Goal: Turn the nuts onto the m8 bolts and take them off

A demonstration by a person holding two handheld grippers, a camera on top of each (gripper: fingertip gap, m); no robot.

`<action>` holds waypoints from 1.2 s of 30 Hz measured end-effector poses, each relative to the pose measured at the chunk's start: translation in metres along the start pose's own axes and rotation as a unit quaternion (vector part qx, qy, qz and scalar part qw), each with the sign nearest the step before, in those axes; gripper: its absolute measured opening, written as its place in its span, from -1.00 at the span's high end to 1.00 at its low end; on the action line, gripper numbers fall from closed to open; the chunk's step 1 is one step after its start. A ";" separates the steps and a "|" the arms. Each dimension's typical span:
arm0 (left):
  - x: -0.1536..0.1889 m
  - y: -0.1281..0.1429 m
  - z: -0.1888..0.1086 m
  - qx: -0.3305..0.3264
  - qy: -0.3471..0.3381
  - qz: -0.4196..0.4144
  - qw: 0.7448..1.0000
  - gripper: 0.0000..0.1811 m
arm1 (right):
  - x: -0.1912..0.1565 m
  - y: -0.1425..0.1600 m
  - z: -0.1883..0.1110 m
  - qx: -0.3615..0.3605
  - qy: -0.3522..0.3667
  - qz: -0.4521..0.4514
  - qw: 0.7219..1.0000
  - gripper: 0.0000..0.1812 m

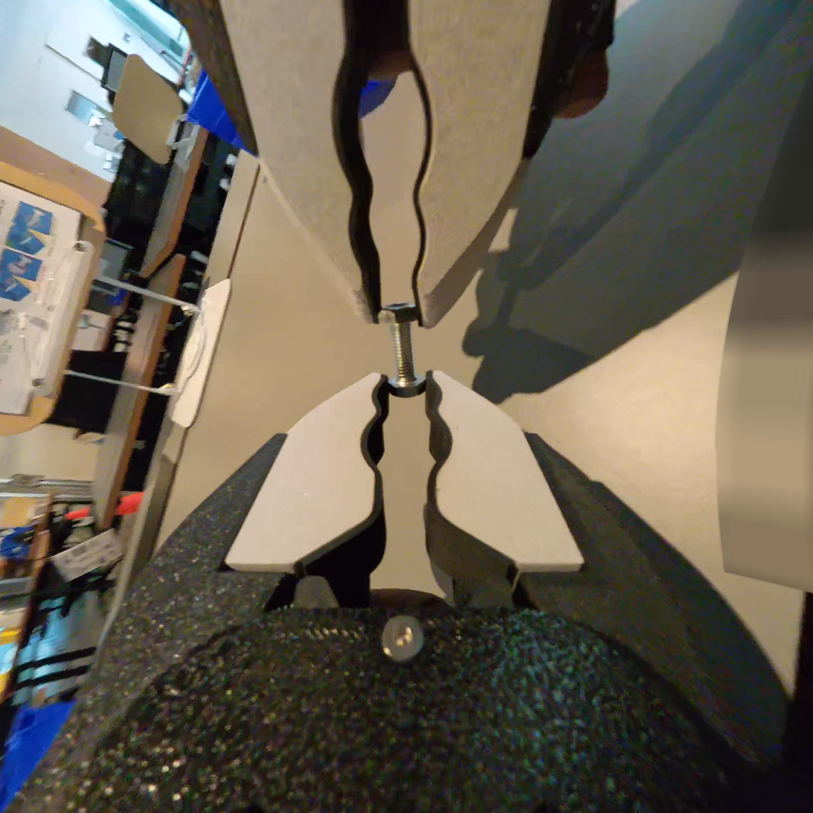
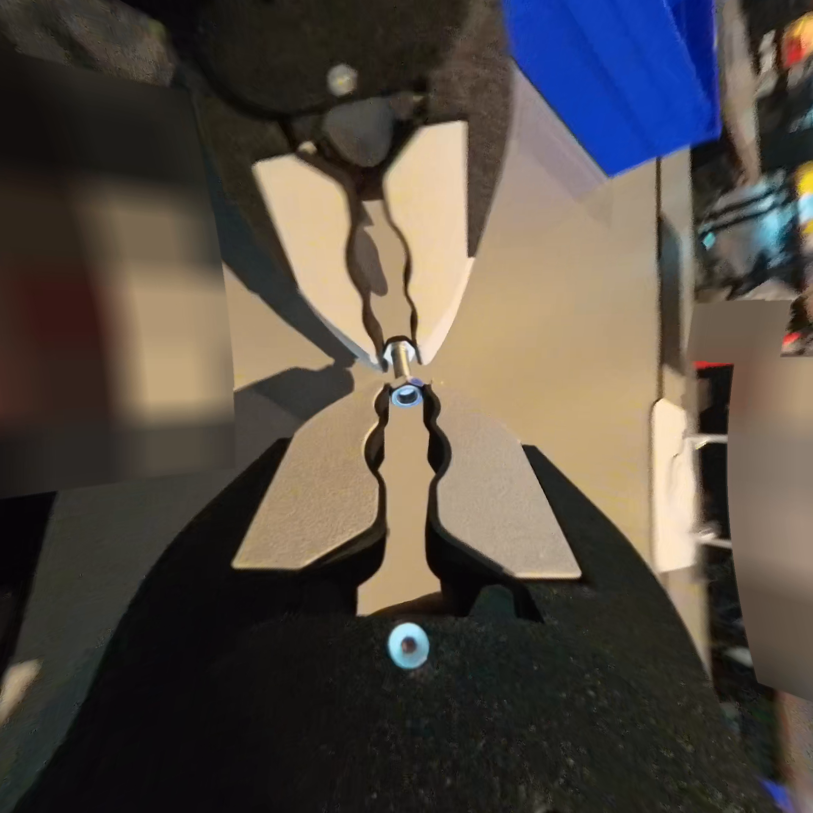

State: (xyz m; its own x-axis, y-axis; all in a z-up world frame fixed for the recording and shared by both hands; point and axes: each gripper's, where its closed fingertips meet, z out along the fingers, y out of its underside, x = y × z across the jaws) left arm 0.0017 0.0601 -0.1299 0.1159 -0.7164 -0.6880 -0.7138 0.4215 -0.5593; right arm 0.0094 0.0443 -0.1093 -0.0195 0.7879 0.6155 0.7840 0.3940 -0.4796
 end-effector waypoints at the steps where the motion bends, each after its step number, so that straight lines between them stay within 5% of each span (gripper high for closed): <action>1: -0.004 0.002 0.001 -0.011 -0.021 0.015 1.000 0.83 | 0.002 0.000 0.002 -0.003 -0.005 0.045 0.999 0.84; 5: -0.027 0.013 0.004 -0.077 -0.133 0.105 0.982 0.83 | 0.017 0.001 0.012 0.002 -0.025 0.312 0.950 0.84; 7: -0.026 0.016 0.006 -0.085 -0.136 0.117 0.980 0.83 | 0.015 0.003 0.016 0.005 -0.037 0.336 0.941 0.84; 10: -0.024 0.010 0.006 -0.052 -0.112 0.052 0.991 0.83 | 0.015 0.006 0.013 0.004 -0.030 0.294 0.955 0.59; 14: -0.019 0.005 0.003 0.000 -0.055 -0.031 0.998 0.83 | 0.026 0.008 0.003 0.003 0.027 0.160 0.987 0.51; 18: -0.016 0.005 0.000 0.011 -0.032 -0.048 0.998 0.83 | 0.025 0.007 -0.004 0.000 0.064 0.021 0.998 0.60; 27: -0.008 0.005 0.002 -0.008 -0.029 0.002 1.000 0.83 | 0.008 -0.005 0.001 0.022 0.039 -0.027 0.999 0.85; 31: -0.015 0.011 0.003 -0.043 -0.070 0.053 0.995 0.83 | 0.011 0.001 0.007 -0.002 0.020 0.079 0.997 0.85; 34: -0.021 0.017 0.006 -0.083 -0.108 0.106 0.985 0.83 | 0.014 0.002 0.013 -0.001 -0.022 0.280 0.960 0.85; 36: -0.020 0.019 0.008 -0.090 -0.111 0.113 0.983 0.83 | 0.014 0.004 0.016 0.003 -0.037 0.325 0.945 0.85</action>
State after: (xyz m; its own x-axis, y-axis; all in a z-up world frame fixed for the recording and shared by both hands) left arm -0.0090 0.0869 -0.1307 0.0742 -0.4693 -0.8799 -0.8474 0.4356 -0.3037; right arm 0.0028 0.0641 -0.1129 0.4226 0.8947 0.1446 0.6419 -0.1828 -0.7447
